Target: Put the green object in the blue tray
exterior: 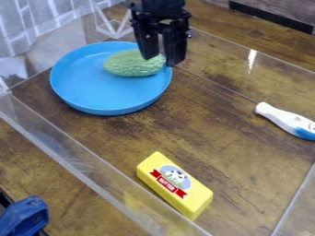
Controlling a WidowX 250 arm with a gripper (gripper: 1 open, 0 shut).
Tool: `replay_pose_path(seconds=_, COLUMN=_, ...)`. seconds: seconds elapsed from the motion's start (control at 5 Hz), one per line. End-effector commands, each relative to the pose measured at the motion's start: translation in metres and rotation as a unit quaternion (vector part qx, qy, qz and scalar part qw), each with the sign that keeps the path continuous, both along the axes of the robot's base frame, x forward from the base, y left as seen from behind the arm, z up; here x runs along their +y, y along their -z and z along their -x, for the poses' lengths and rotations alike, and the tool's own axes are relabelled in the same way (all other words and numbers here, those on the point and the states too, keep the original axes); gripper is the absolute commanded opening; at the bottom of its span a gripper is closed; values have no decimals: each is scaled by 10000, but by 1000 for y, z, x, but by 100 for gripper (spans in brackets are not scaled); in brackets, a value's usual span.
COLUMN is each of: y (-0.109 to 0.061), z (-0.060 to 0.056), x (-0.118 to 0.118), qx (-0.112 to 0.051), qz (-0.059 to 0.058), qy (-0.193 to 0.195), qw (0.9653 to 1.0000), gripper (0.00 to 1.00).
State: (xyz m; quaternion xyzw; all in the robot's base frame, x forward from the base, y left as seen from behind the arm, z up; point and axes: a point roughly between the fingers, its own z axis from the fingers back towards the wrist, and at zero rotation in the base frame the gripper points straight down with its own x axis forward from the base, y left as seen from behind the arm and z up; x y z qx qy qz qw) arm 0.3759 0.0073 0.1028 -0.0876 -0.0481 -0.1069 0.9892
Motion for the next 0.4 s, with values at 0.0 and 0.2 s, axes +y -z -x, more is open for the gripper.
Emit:
replay_pose_path(seconds=0.0, y=-21, z=-9, x=4, qx=-330, qz=-22, qy=-20, qw=9995, gripper=100)
replay_pose_path(seconds=0.2, y=-20, z=-9, x=5, qx=-328, qz=-18, qy=-21, qw=9995, gripper=100)
